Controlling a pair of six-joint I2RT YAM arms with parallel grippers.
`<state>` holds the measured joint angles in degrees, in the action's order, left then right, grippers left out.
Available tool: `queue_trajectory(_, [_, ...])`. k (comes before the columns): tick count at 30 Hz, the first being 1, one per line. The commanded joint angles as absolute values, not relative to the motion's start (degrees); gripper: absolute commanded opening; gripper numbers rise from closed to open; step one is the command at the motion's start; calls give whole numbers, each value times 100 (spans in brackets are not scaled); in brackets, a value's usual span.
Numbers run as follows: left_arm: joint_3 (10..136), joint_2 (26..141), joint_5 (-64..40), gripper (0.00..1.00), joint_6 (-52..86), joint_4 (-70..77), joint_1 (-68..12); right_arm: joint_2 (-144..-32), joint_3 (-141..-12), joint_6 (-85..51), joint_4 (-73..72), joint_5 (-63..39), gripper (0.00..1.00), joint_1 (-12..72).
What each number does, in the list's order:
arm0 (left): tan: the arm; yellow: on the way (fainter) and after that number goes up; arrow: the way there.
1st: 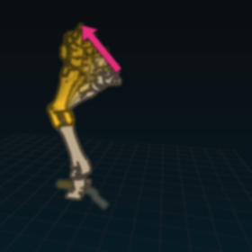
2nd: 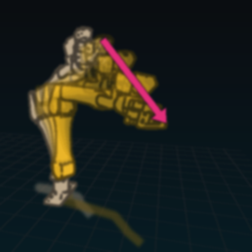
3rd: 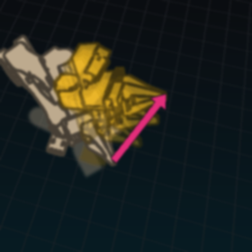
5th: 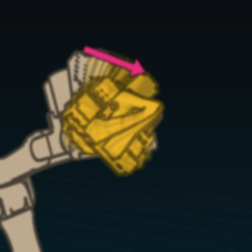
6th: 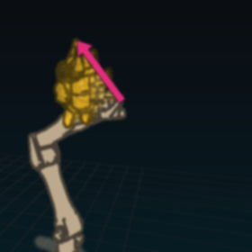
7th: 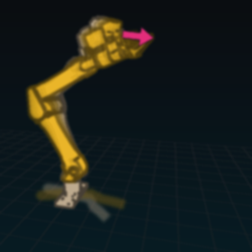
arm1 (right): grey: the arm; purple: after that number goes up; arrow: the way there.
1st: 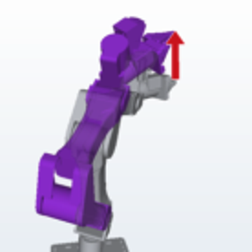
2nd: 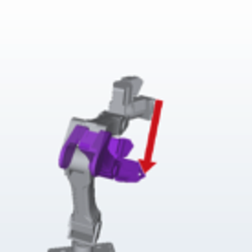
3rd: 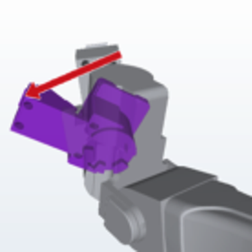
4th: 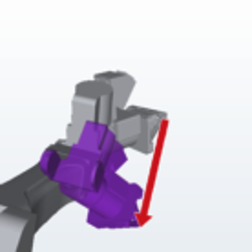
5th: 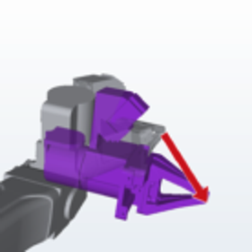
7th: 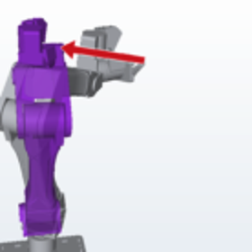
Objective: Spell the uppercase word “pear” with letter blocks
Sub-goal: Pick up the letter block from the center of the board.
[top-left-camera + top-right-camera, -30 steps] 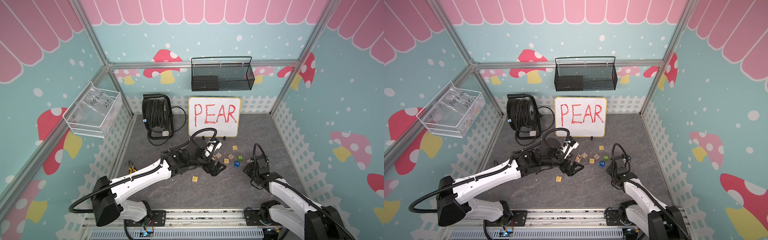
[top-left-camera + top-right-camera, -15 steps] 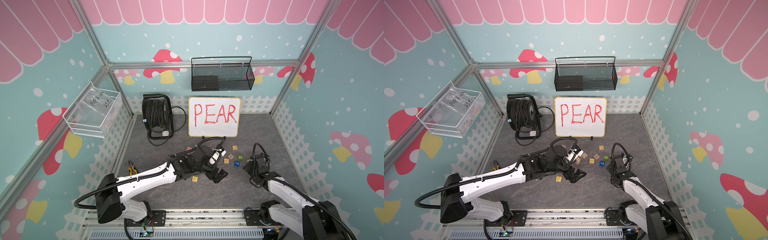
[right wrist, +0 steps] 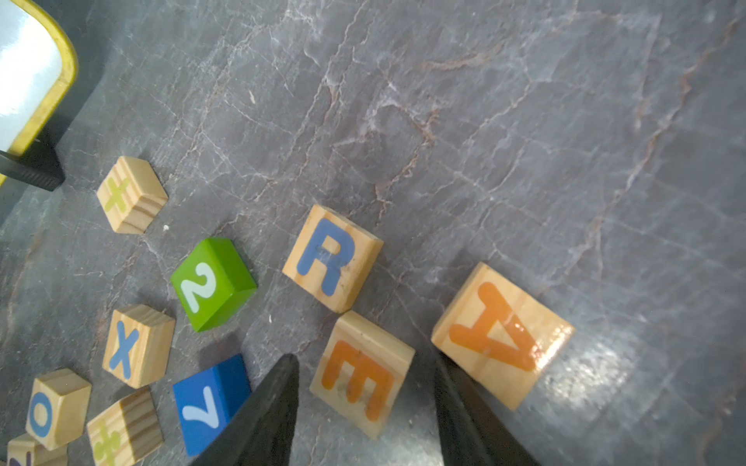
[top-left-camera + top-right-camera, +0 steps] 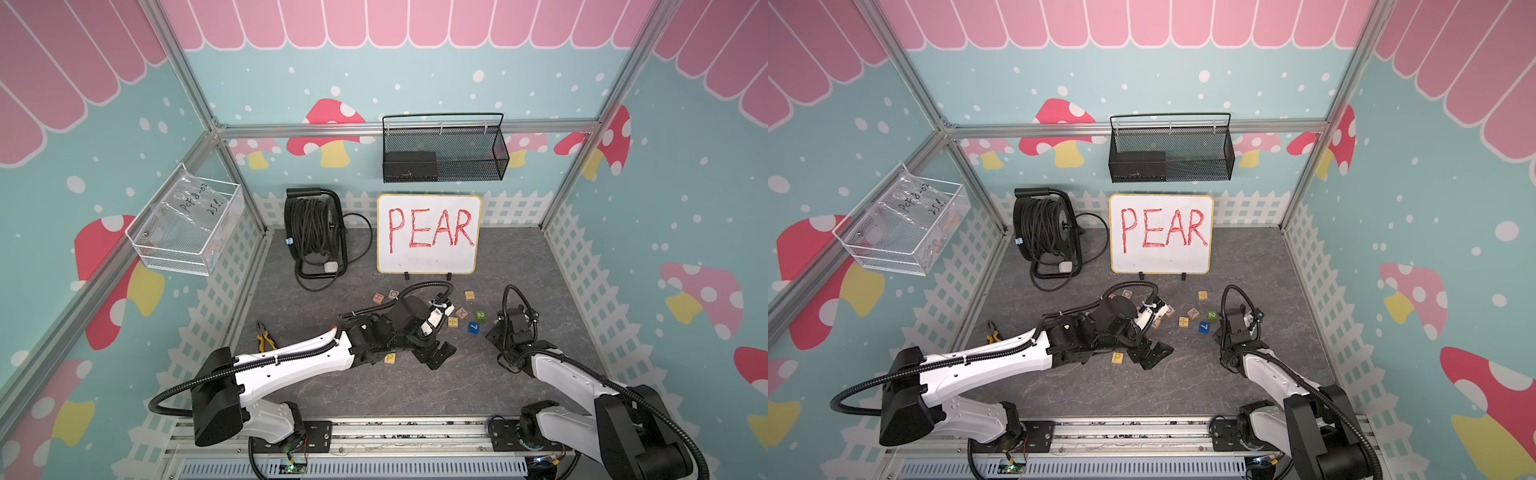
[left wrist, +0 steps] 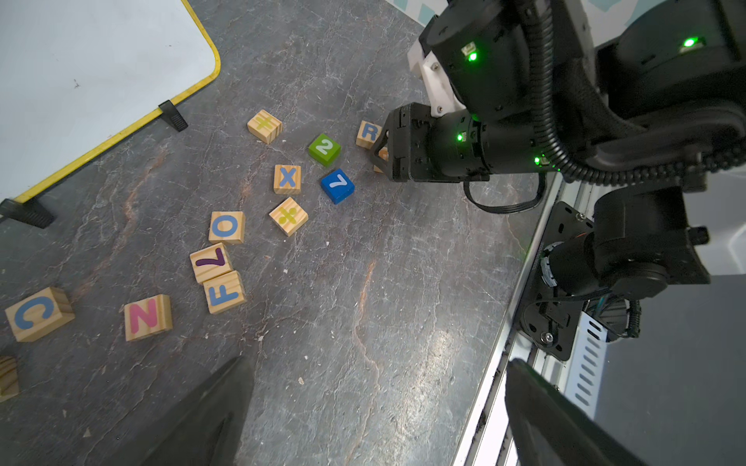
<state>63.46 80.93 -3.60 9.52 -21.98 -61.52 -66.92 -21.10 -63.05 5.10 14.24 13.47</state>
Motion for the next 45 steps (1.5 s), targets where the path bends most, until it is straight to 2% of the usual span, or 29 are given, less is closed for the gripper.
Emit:
queue_trajectory(1, [6278, 8061, -154, 99, 722, -2142, -6196, -6949, -2211, -6347, 531, 1409, 53, 1315])
queue_trajectory(10, [6302, 8043, -30, 99, 659, -2197, -6192, -7268, -2316, -5878, 658, 1288, 41, 1316])
queue_trajectory(23, [6335, 7999, 82, 100, 581, -2235, -6192, -7119, -2561, -4745, 1073, 1197, 27, 1377])
queue_trajectory(27, [6329, 7973, 116, 99, 589, -2232, -6195, -6753, -2882, -3991, 1195, 985, 27, 1451])
queue_trajectory(35, [6370, 7881, 224, 99, 789, -2161, -6132, -6041, -3717, -2231, 1354, -342, 29, 1770])
queue_trajectory(45, [6228, 7310, 539, 99, 1423, -2524, -6003, -6590, -4409, -1022, 1454, -336, 29, 2849])
